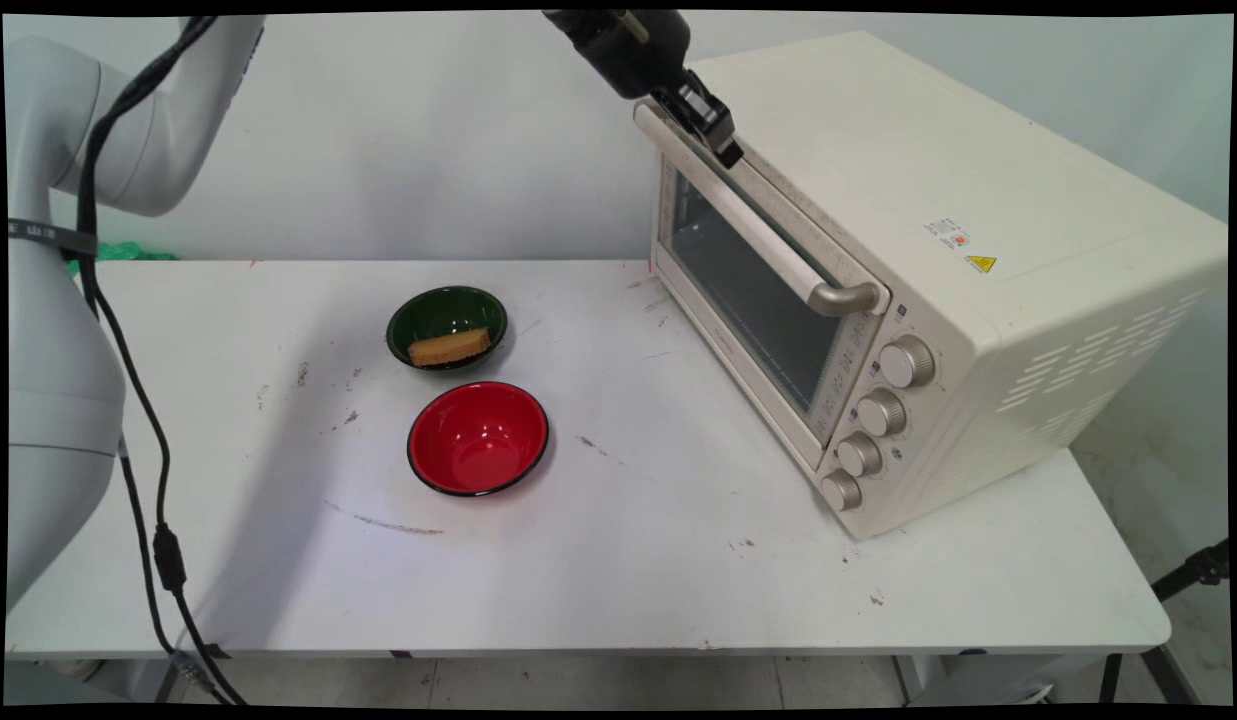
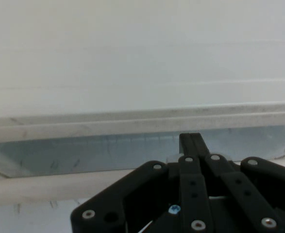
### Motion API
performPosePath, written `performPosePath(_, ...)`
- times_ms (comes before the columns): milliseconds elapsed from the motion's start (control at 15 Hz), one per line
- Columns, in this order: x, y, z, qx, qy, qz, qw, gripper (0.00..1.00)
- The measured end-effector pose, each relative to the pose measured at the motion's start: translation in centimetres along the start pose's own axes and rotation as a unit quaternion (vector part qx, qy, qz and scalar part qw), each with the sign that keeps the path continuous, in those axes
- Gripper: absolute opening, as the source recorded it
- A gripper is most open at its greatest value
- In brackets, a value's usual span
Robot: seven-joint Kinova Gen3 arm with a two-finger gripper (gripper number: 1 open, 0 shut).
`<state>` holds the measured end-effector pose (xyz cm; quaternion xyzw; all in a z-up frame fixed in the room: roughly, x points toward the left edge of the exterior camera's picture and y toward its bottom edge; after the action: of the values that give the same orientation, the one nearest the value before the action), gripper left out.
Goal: Open the oven
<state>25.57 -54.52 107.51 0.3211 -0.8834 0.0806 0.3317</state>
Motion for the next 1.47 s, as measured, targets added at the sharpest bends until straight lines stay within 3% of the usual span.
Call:
performPosePath(800,-1.4,0.8,1.5,-0.008,-0.028,0.020,0.9994,0.00)
performPosePath(1467,-7.2,1.3,0.0,-0.008,-0.034,0.033,0.9988,0.00)
